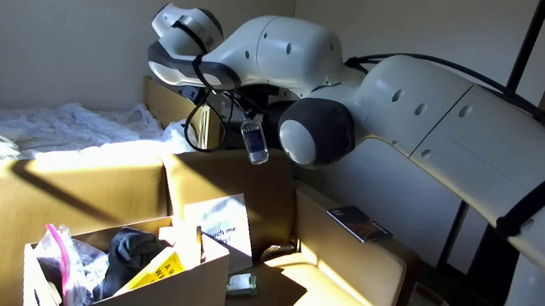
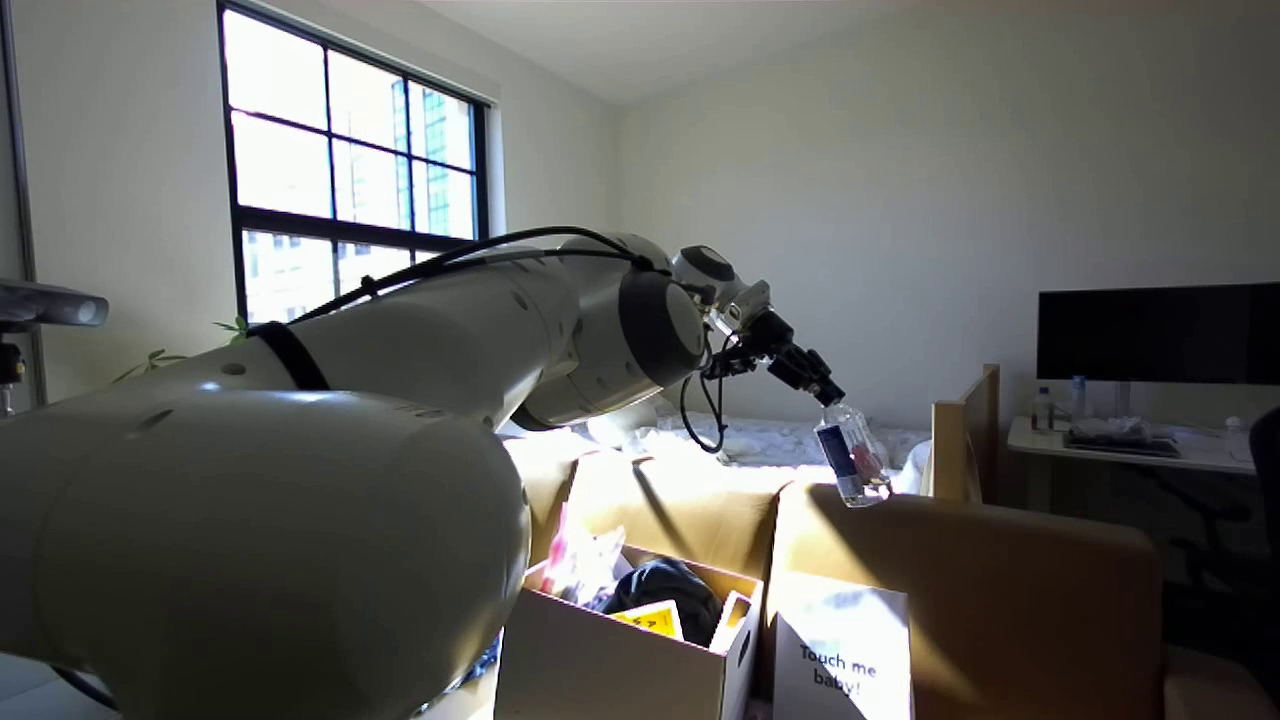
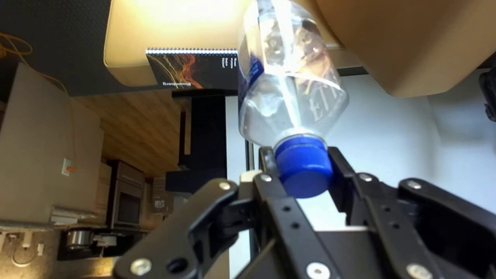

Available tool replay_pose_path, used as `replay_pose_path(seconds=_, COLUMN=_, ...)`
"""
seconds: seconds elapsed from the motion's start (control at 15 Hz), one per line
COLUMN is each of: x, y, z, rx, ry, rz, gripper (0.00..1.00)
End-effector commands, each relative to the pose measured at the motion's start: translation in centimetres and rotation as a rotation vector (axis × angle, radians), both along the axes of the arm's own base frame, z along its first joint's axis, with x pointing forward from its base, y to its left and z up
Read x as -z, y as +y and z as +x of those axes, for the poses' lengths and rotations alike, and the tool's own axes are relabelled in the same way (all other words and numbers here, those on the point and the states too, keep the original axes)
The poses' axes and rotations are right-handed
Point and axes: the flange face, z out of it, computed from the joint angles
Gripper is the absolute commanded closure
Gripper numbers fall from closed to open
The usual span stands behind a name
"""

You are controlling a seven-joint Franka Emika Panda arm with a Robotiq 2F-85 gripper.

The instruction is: Remove the water bottle from the box and put it on the armrest

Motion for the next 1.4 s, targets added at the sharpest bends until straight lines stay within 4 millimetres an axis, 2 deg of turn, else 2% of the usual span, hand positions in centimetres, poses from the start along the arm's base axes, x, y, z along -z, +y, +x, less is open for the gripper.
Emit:
replay_pose_path(seconds=0.0, x=-0.9, y=-4.3, z=0.4, rx=0.123, ry=-0.082, rz=0.123, gripper=0.9)
replay_pose_path(seconds=0.33, x=-1.8, y=-14.5, z=0.3, rx=0.33, ry=-0.164, rz=0.2, gripper=0.9)
replay_pose_path(seconds=0.67, x=-2.4, y=-23.7, z=-1.1, rx=0.56, ry=-0.25, rz=0.221, gripper=0.9)
replay_pose_path(seconds=0.8, x=-2.0, y=-26.0, z=-1.7, rx=0.656, ry=-0.284, rz=0.206, gripper=0.9)
replay_pose_path(seconds=1.13, x=-0.4, y=-29.6, z=-2.3, rx=0.828, ry=-0.375, rz=0.171, gripper=0.9)
replay_pose_path(seconds=1.33, x=-0.6, y=-31.9, z=-2.7, rx=0.944, ry=-0.462, rz=0.197, gripper=0.9)
